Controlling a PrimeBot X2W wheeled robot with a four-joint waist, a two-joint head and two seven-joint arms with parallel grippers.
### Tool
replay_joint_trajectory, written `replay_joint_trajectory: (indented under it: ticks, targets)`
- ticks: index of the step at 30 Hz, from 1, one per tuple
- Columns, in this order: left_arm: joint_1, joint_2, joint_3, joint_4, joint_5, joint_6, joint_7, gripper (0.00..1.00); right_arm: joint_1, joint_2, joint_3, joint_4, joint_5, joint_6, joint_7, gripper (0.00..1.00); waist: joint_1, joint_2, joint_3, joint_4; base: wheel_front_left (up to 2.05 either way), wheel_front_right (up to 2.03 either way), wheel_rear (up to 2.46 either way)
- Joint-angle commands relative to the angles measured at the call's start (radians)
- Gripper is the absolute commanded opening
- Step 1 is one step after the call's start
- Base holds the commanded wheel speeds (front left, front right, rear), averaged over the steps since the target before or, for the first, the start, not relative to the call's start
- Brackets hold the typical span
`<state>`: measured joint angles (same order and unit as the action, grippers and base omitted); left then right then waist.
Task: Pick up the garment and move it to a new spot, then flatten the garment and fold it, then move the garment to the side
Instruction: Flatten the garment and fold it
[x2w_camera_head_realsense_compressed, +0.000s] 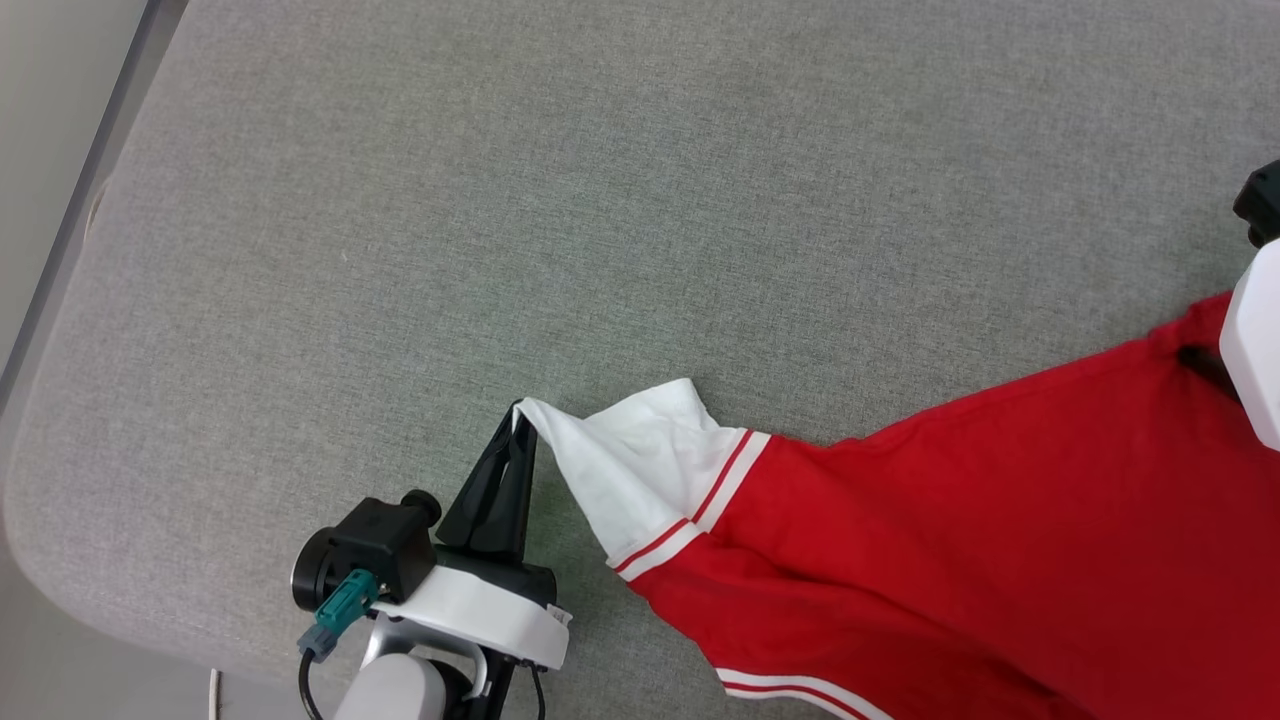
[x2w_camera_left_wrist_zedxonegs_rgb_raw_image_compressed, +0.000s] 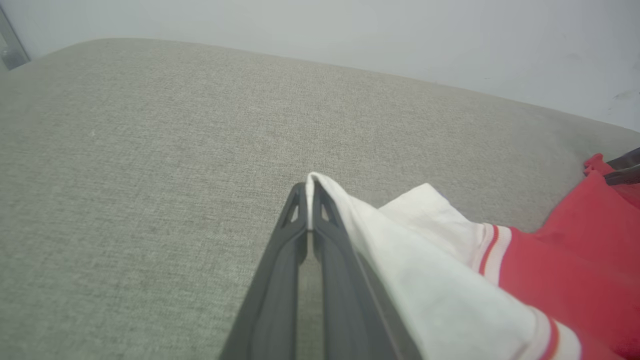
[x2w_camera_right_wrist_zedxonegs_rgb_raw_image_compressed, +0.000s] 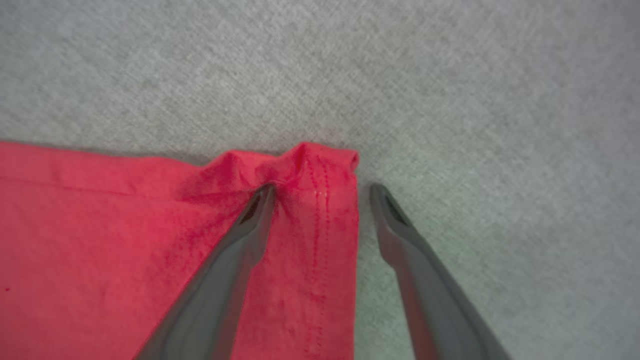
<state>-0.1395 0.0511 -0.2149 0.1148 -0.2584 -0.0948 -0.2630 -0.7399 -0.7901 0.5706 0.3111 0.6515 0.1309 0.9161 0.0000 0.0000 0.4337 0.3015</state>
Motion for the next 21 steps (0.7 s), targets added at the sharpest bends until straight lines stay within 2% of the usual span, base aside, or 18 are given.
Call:
replay_joint_trajectory:
  ticks: [1, 3, 4, 5, 13, 21]
  targets:
    - [-0.013, -0.001, 0.002, -0.001, -0.002, 0.006, -0.002, 0.0, 0.048, 0.039, 0.058, 0.045, 0.012, 0.0, -0.005, 1.0, 0.0, 0.0, 0.002, 0.0, 0.0, 0.0, 0.0]
    - [-0.014, -0.001, 0.006, 0.003, -0.001, 0.007, -0.002, 0.0, 0.045, 0.046, 0.083, 0.063, 0.023, 0.0, -0.021, 0.98, 0.0, 0.0, 0.0, -0.003, 0.0, 0.0, 0.0]
    - [-0.015, -0.001, 0.007, 0.004, 0.002, 0.007, -0.002, 0.0, 0.04, 0.049, 0.09, 0.067, 0.025, 0.0, -0.038, 0.05, 0.0, 0.0, -0.002, -0.006, 0.0, 0.0, 0.0]
    - [-0.016, -0.001, 0.01, 0.006, 0.005, 0.007, -0.002, 0.0, 0.03, 0.052, 0.093, 0.072, 0.032, 0.0, -0.056, 0.0, 0.0, 0.0, -0.007, -0.01, 0.0, 0.0, 0.0]
    - [0.007, 0.001, 0.044, 0.017, 0.038, -0.005, -0.002, 0.0, -0.041, 0.059, 0.092, 0.093, 0.079, 0.0, -0.245, 0.0, 0.0, 0.0, -0.088, -0.054, 0.0, 0.0, 0.0]
    - [-0.004, 0.027, 0.063, -0.014, 0.065, -0.017, -0.002, 0.0, -0.012, 0.056, 0.089, 0.059, 0.134, -0.001, -0.451, 0.0, 0.0, 0.0, -0.188, -0.105, 0.0, 0.0, 0.0]
